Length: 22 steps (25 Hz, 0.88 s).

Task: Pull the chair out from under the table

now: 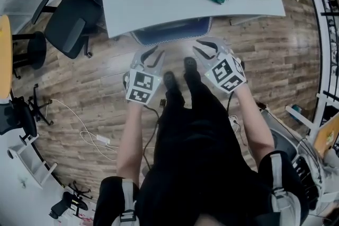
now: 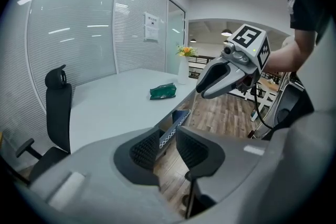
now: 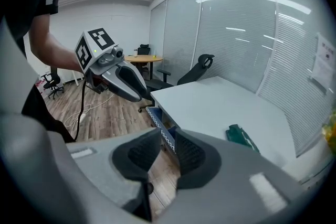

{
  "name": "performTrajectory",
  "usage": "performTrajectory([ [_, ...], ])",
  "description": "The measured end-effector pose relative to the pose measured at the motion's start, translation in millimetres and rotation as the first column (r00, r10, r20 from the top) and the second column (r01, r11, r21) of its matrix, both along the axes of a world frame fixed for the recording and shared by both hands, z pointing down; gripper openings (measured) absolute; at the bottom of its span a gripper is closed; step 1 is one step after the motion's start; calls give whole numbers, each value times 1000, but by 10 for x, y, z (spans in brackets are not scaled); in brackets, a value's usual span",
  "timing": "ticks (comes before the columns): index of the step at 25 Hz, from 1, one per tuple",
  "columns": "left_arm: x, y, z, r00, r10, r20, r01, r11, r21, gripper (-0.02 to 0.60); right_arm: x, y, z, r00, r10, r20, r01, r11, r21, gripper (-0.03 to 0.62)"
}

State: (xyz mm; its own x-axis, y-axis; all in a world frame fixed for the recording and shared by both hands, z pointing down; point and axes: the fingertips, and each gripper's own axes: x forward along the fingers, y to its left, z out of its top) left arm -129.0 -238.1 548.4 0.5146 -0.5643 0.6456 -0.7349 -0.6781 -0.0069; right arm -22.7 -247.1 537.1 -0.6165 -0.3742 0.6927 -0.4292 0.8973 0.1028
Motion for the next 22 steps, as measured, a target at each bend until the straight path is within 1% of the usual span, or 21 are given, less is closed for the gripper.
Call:
performTrajectory([
  [5, 77, -100, 185, 999, 31, 45, -30, 999, -25, 121, 47, -108, 216, 998, -38, -56, 37, 999, -20, 94],
  [8, 114, -123, 327, 990, 91, 110, -90, 996, -12, 126, 65, -173, 318, 995, -58, -83, 56, 998, -17, 95],
  [10, 127, -125, 416, 982, 117, 146, -116, 993, -16, 133, 74, -189, 380, 992, -76, -101, 75, 997, -15, 95],
  [14, 189, -180, 526, 974, 148, 171, -148, 989, -11, 152, 92, -204, 526, 986, -106, -129, 105, 994, -19, 107],
  [16, 231, -223, 576, 966, 174, 193, -177, 984, -5, 155, 95, -225, 589, 984, -112, -136, 110, 994, -17, 107],
  [19, 285, -250, 678, 946, 221, 238, -224, 974, -16, 156, 95, -253, 670, 982, -121, -146, 121, 993, -11, 107],
  [22, 321, -253, 782, 929, 261, 263, -261, 965, -33, 176, 95, -282, 758, 976, -141, -166, 141, 990, -9, 107],
])
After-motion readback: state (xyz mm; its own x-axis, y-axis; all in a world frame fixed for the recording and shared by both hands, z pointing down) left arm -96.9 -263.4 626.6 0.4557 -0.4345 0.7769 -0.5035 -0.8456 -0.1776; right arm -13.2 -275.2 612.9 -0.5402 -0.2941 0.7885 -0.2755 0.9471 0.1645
